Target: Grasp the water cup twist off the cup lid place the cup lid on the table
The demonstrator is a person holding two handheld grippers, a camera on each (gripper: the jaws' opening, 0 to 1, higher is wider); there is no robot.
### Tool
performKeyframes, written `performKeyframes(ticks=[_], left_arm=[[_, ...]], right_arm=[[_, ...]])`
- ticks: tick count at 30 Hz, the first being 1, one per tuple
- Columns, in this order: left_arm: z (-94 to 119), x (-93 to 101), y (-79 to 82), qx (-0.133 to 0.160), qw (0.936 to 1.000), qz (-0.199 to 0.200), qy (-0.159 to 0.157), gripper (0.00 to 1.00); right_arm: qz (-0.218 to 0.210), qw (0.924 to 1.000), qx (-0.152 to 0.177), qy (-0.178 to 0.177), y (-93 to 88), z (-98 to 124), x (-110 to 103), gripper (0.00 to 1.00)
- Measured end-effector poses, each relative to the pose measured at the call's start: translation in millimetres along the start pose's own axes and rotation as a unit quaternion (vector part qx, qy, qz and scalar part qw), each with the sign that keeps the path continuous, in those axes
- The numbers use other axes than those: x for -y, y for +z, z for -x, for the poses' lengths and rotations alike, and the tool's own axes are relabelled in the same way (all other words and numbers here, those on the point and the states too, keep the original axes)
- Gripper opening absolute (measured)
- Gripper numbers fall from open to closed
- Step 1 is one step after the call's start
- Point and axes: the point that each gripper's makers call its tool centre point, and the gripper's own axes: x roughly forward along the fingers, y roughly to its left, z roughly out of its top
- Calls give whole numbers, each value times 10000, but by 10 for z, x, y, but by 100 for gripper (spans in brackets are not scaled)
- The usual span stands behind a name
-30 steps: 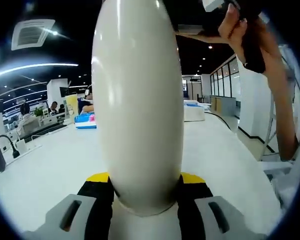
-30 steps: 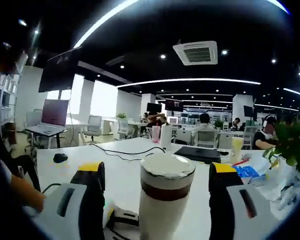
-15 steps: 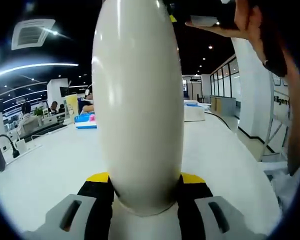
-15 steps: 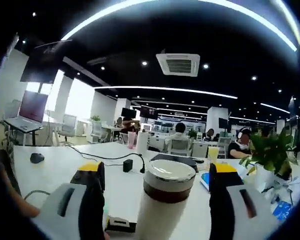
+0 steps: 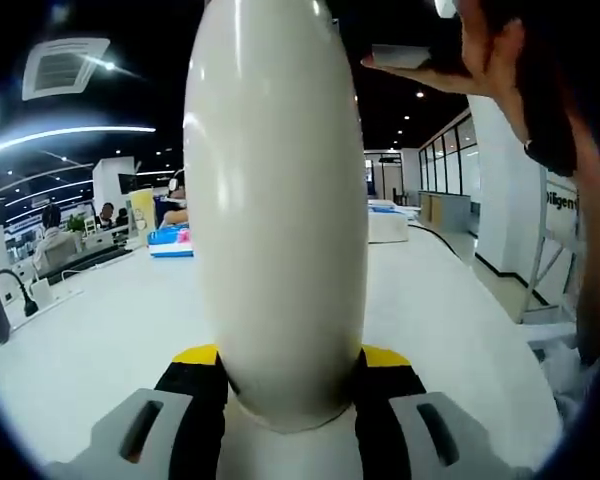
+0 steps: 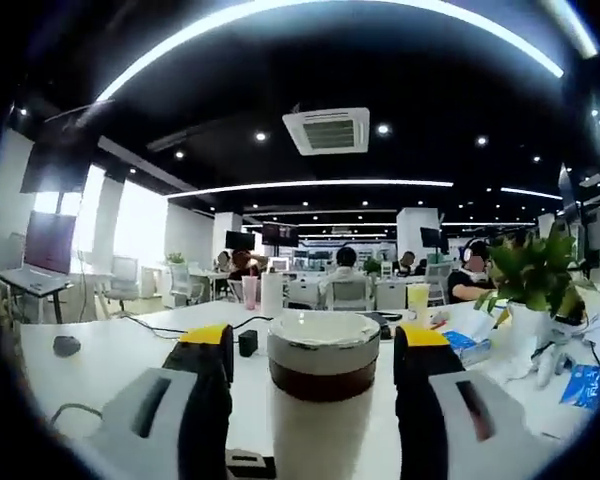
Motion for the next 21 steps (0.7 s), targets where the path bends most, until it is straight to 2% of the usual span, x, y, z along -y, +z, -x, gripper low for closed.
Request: performKeyframes(ticks=[6,10,15,21], left_arm=[[-15,-11,-4,0,10000,9,2,51],[-21,-12,-4,3,10000,14,2,51],[-26,-4,-1,4,10000,26,6,51],[-25,6,1,0,10000,40,18,51]], right_arm=[[-76,9999,70,-22,24,-20,63,49],[-227,9997,-14,133,-24,-27,63,47],[-96,9994,-55,326,-25,-30,45,47],[-45,9971,-91,748,-31,-34,27,46]])
